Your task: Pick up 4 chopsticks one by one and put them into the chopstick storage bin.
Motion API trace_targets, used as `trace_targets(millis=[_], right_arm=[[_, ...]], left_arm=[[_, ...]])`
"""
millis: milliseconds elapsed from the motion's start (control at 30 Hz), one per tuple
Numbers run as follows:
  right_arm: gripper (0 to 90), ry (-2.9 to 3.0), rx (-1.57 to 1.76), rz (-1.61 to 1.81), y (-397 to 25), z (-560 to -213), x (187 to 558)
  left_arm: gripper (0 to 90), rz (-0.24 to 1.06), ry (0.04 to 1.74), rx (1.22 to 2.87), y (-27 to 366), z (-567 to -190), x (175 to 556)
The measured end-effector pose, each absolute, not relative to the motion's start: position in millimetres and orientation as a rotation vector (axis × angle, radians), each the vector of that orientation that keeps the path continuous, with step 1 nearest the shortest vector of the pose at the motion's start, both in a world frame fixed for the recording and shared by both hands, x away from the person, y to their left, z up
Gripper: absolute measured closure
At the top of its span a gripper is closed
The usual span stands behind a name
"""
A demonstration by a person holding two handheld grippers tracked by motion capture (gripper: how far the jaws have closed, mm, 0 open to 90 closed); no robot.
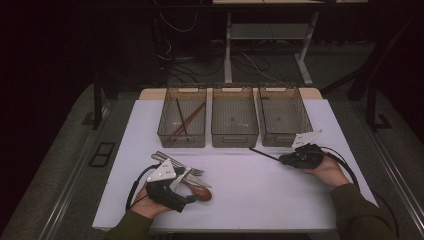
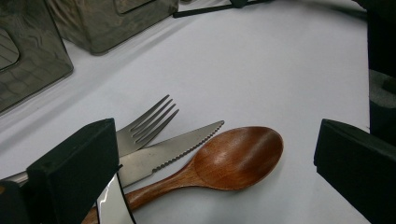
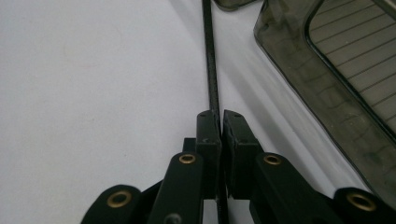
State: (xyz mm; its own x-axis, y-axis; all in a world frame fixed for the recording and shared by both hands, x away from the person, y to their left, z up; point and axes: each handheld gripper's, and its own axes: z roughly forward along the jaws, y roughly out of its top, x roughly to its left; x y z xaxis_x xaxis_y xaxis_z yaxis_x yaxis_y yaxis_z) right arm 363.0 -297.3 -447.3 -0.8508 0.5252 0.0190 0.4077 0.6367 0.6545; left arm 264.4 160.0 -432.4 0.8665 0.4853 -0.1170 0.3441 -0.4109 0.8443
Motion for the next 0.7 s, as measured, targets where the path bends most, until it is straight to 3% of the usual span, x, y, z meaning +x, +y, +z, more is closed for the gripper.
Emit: trace_targets(millis=[700], right_arm=[[85.5, 2.701, 0.772, 1.083, -306.5, -429.6, 356.1]], left_arm=[[0.0, 0.181, 0.602, 2.038, 160.1, -432.0, 264.4]])
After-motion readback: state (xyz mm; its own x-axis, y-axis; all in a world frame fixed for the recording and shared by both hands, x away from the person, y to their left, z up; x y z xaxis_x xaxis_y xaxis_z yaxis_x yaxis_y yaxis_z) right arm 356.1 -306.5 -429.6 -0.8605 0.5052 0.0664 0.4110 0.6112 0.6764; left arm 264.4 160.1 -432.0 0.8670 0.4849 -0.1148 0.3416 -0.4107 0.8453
